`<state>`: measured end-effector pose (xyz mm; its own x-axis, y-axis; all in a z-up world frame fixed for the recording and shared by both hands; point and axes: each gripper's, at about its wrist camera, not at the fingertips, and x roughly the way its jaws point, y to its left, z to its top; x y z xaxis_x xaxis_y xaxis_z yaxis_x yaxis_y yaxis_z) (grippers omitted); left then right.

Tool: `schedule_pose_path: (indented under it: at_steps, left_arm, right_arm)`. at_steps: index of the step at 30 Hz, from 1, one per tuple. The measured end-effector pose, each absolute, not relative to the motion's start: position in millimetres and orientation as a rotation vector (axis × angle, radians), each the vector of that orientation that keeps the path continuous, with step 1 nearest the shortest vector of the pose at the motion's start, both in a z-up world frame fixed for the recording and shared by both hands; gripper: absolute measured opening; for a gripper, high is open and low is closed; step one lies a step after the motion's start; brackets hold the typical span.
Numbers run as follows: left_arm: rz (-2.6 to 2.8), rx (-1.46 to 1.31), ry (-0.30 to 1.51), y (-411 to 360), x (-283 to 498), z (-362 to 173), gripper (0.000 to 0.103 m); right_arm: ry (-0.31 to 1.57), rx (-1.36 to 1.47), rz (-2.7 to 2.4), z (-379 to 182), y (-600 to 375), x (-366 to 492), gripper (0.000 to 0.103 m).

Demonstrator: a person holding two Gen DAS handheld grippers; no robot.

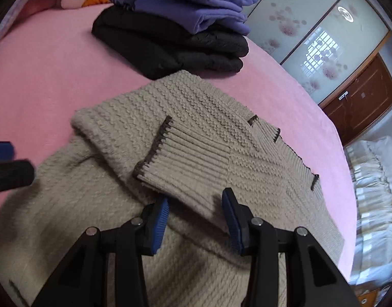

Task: Fold large clothes

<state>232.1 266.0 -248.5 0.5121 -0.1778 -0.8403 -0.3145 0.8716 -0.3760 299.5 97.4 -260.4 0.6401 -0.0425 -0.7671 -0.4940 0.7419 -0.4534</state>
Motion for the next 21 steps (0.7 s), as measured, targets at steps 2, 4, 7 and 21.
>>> schedule_pose_path:
  at_steps: [2,4,7,21]
  left_arm:
    - [0.089,-0.520,1.039,264.1,231.9,-246.3,0.056]
    - [0.092,-0.506,1.033,261.3,232.3,-243.0,0.056]
    - [0.081,-0.495,1.024,254.3,234.4,-237.7,0.056]
    - [-0.043,-0.404,1.072,188.8,256.4,-246.1,0.057]
  right_arm:
    - [0.873,-0.680,0.288,-257.2,98.0,307.3,0.007]
    - [0.850,-0.621,0.279,-241.3,93.1,313.8,0.007]
    - [0.779,-0.521,0.236,-207.0,74.2,324.8,0.007]
    - [0.925,0.165,-0.294,-219.2,-221.2,327.9,0.022]
